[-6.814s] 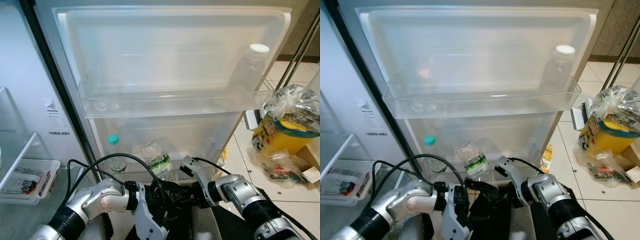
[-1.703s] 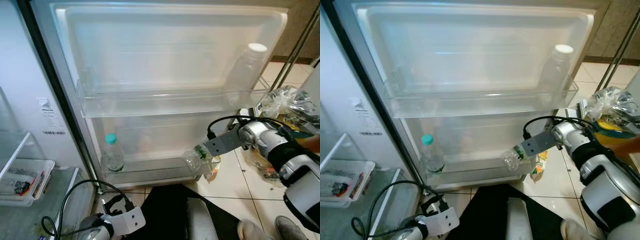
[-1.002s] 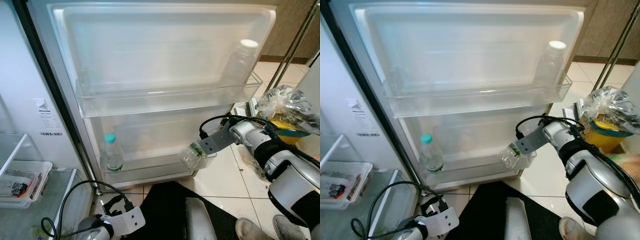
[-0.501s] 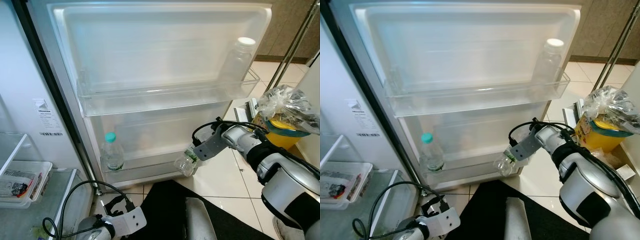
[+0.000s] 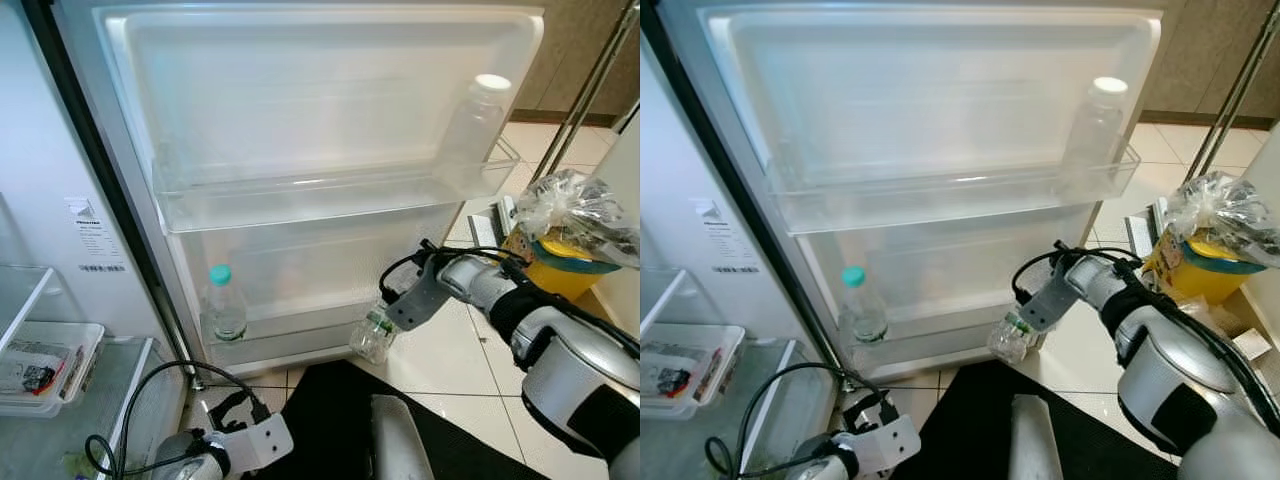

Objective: Restocking fridge

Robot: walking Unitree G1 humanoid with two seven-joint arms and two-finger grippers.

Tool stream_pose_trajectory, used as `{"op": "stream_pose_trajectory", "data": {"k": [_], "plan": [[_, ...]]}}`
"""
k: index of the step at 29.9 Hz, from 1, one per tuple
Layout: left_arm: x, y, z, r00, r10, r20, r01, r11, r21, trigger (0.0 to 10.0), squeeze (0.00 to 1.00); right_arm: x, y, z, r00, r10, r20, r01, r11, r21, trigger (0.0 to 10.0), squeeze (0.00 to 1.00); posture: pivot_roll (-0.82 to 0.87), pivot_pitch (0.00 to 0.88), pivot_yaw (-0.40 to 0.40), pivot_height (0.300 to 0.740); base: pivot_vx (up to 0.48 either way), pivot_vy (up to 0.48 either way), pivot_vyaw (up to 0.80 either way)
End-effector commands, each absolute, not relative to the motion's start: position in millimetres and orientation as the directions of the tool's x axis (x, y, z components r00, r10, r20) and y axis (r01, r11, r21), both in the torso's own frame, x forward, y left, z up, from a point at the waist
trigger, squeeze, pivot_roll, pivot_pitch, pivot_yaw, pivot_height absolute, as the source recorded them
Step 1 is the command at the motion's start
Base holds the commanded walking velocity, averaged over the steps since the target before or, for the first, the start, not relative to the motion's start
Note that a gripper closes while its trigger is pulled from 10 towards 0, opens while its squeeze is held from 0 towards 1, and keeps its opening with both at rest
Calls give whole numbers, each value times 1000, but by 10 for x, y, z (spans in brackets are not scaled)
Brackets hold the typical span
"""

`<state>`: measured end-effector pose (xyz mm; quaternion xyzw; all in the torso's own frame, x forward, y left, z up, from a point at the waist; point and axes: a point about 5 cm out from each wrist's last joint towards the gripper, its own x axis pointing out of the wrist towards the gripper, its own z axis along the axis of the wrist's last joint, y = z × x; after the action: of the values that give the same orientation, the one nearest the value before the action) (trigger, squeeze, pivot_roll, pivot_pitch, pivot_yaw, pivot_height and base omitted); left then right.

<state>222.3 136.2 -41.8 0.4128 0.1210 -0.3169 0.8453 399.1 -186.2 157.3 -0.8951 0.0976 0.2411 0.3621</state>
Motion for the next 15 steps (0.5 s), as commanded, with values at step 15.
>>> {"op": "stream_pose_trajectory", "data": {"k": [15], "plan": [[2171,1304,-461,764,-433,-478,644,468,605,10000,0,4059,-2130,1850,867,-129,-482,-495,-97,-863,10000,0,-95,131,-90,453,0,0,0]]}}
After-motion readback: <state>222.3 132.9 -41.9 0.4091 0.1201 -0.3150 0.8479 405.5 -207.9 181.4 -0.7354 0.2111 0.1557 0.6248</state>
